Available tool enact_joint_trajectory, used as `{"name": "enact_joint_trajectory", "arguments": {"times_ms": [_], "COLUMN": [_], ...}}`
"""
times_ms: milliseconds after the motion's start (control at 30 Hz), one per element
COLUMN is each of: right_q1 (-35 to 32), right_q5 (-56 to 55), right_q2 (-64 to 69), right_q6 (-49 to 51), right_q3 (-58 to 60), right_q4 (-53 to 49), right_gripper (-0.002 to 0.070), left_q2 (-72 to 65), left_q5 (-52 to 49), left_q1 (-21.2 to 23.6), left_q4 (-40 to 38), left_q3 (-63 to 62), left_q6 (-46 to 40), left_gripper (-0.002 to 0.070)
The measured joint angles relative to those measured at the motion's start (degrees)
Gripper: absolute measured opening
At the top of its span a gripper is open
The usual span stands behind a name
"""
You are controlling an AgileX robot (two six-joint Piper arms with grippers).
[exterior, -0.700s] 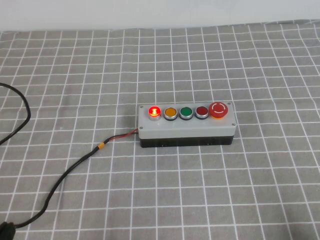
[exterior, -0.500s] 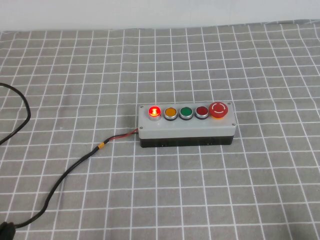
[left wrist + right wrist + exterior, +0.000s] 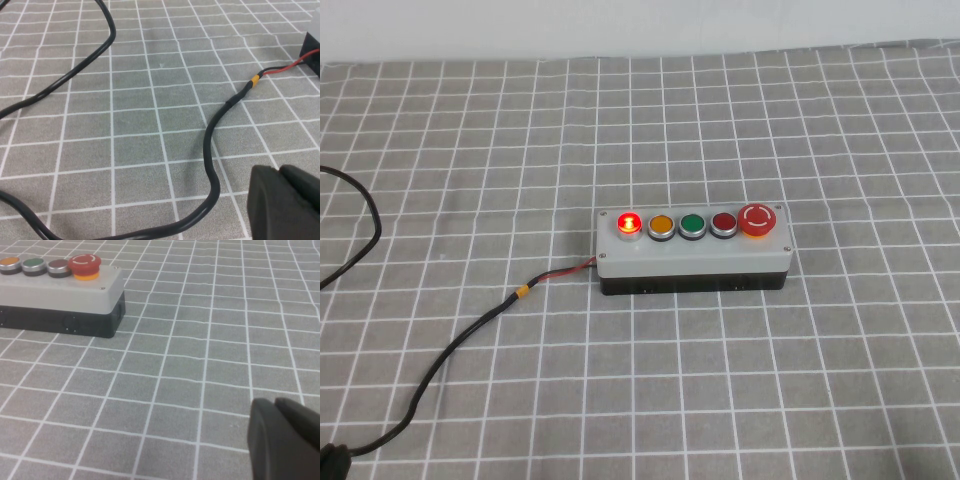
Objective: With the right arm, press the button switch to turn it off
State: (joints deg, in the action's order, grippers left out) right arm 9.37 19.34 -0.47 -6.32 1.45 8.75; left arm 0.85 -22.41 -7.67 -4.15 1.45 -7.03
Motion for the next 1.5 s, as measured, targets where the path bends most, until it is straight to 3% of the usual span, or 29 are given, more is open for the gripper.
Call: {"name": "enact_joint_trajectory", "arguments": {"times_ms": [433, 833, 1067, 1267, 1500], "right_q1": [0.0, 0.0, 0.0, 0.0, 0.0], "right_q5": [-0.4, -14.8, -18.2, -8.0, 14.5], "right_q2": [0.0, 0.0, 0.0, 4.8, 31.0], "right_q6": [0.0, 0.0, 0.0, 0.0, 0.0], "right_q3": [0.0, 0.0, 0.0, -4.5, -23.3], "right_q4": [1.5, 34.6, 42.9, 43.6, 31.4], "right_gripper": [-0.0017, -0.0017, -0.0017, -0.0017, -0.0017], "left_q2": [0.0, 0.0, 0.0, 0.0, 0.0], "left_q5": [0.0, 0.0, 0.0, 0.0, 0.0], "left_q1": [0.0, 0.0, 0.0, 0.0, 0.0], "left_q4": [0.0, 0.0, 0.0, 0.0, 0.0], "left_q3": [0.0, 0.0, 0.0, 0.0, 0.0], "left_q6": [0.0, 0.0, 0.0, 0.0, 0.0], "left_gripper": [-0.0003, -0.0003, -0.0003, -0.0003, -0.0003]}}
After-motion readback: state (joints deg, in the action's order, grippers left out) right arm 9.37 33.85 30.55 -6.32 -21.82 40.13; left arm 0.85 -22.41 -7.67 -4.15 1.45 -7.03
